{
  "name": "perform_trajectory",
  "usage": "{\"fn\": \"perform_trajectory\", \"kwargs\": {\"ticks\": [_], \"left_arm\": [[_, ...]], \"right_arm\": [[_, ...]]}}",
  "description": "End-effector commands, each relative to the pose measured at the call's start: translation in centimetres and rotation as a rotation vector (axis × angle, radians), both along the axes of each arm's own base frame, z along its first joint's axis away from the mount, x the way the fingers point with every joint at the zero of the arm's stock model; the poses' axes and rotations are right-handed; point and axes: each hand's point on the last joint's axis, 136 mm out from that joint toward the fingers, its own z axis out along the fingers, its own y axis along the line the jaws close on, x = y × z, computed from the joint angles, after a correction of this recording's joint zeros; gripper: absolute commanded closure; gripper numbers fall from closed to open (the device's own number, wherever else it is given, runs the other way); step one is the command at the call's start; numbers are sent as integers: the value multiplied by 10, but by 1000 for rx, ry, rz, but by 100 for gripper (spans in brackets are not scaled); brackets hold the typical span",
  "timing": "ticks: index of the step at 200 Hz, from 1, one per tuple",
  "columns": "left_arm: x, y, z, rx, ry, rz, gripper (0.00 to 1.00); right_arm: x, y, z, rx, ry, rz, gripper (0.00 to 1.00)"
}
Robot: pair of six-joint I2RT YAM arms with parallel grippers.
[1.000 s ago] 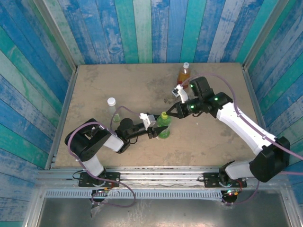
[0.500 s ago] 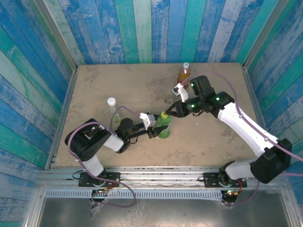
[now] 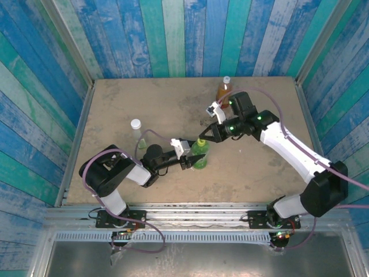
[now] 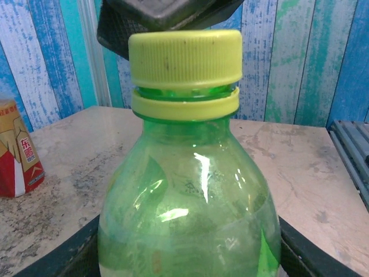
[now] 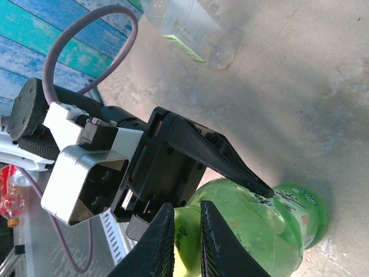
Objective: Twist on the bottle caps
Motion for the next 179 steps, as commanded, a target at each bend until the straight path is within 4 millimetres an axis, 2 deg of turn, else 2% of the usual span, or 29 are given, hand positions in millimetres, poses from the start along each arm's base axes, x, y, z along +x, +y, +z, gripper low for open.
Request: {"fn": "perform_trajectory", "kwargs": {"ticks": [1, 46, 112, 131, 142, 148, 158, 170, 179], "left_arm": [[10, 6, -25, 56, 97, 63, 42], [11, 4, -23, 54, 97, 56, 42], [10, 8, -18, 82, 66, 70, 42], [9, 11, -16, 105, 48, 76, 42], [9, 13, -16, 129, 32, 85, 42], [9, 14, -15, 141, 22, 93, 42], [9, 17, -15, 164, 4, 105, 41], [9, 21, -13, 194, -21, 123, 42], [9, 25, -12, 221, -39, 141, 42]], "right_arm": [[-37, -5, -14, -2, 123, 44, 84], [-48, -6, -9, 34, 117, 34, 84], [-39, -21, 17, -47, -93, 39, 64], [-39, -27, 23, -95, -191, 83, 45], [-41, -32, 25, -144, -276, 133, 38], [-38, -38, 24, -195, -331, 140, 36], [-48, -36, 25, -244, -440, 231, 35], [-63, -40, 20, -318, -578, 371, 38], [-70, -42, 17, -383, -669, 444, 36]]}}
